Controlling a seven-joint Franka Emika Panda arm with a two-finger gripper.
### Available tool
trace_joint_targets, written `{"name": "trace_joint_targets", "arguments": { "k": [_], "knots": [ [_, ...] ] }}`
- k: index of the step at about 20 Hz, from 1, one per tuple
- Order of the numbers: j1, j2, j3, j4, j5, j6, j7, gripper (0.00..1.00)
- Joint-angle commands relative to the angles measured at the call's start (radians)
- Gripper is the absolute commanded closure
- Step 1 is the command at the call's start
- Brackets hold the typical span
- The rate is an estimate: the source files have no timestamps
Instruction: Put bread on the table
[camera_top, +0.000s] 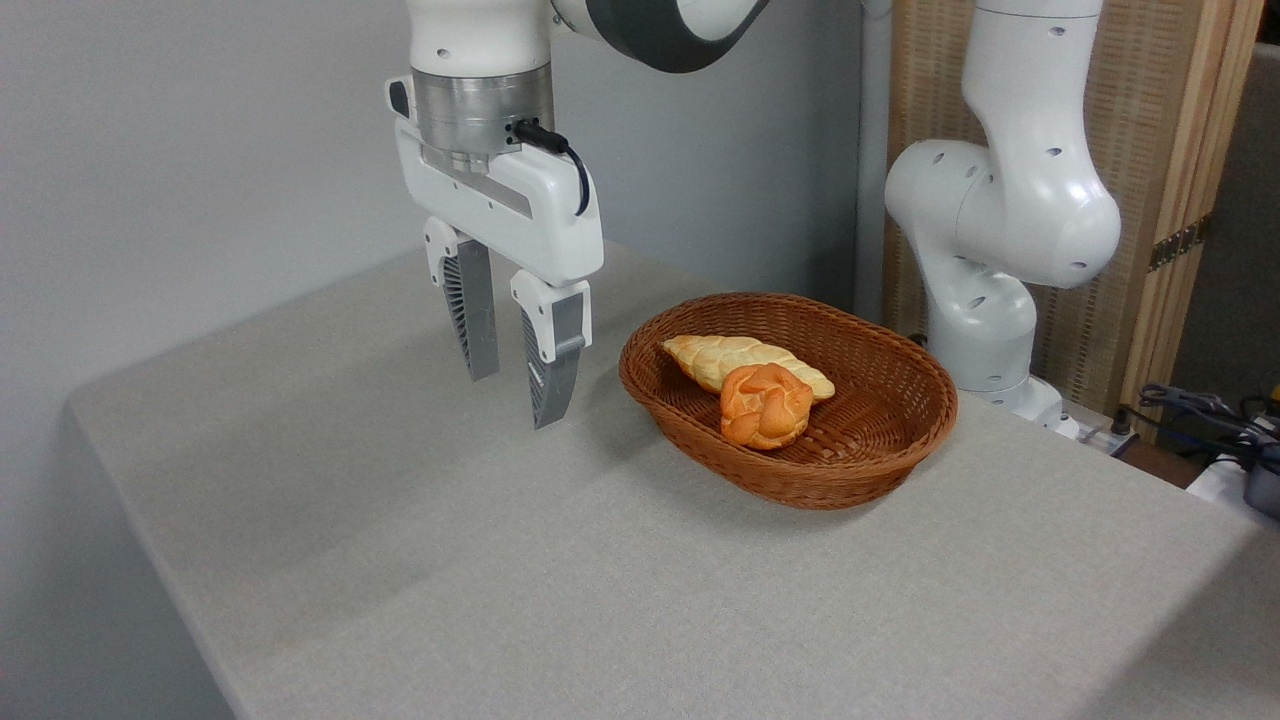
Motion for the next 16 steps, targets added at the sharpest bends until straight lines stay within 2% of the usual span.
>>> {"name": "trace_joint_targets", "arguments": {
  "k": [1, 8, 12, 14, 16],
  "knots": [
    [0.004, 0.004, -0.002, 0.011, -0.015, -0.023, -0.005, 0.0],
    [0.004, 0.004, -0.002, 0.008, -0.015, -0.044, -0.004, 0.0],
    [-0.004, -0.002, -0.002, -0.006, -0.015, -0.139, 0.004, 0.0],
    [-0.004, -0.011, -0.002, -0.029, -0.015, -0.195, 0.045, 0.0],
    [-0.004, -0.047, -0.002, -0.078, -0.015, -0.225, 0.061, 0.0]
  ]
}}
